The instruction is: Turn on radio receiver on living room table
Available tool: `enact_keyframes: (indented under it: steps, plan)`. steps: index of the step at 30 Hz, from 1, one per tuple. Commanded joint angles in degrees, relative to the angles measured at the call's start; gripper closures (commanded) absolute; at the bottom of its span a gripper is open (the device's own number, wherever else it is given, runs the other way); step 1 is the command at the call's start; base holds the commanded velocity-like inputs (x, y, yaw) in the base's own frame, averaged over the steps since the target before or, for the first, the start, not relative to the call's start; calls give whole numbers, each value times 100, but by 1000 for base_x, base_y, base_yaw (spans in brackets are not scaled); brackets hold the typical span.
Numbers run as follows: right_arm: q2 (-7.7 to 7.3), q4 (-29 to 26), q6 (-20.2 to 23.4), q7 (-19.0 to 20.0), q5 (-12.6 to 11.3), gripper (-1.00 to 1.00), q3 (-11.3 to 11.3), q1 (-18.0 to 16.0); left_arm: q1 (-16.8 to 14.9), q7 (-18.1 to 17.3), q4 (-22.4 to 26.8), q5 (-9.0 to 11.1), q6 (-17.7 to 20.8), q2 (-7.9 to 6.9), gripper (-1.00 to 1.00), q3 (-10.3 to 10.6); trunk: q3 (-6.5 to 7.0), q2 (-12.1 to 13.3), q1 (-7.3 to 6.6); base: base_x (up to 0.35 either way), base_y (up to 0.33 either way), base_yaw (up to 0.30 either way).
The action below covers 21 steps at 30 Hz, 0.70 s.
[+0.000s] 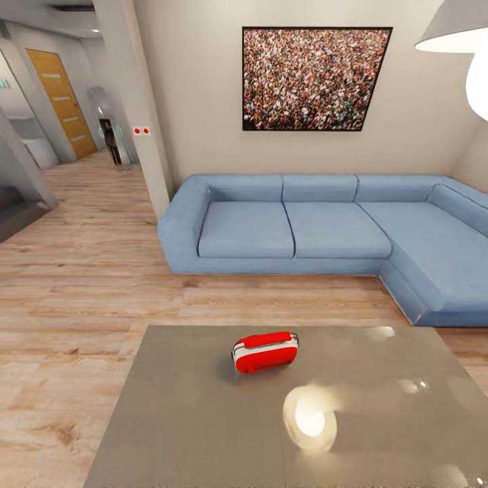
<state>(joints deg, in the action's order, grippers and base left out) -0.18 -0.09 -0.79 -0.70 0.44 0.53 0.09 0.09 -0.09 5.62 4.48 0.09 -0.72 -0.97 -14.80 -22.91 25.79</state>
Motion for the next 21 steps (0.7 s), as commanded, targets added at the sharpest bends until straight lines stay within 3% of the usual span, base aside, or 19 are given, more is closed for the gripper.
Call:
enact_keyframes:
  steps: [1, 21]
  plan:
    - [0, 0, 0, 0, 0, -100, 0, 0, 0, 0, 0, 0, 0, -1, -100, 0, -10, 0, 0, 0, 0, 0]
    - [0, 0, 0, 10, 0, -100, 0, 0, 0, -8, 8, 0, 0, -7, -100, 0, -197, 0, 0, 0, 0, 0]
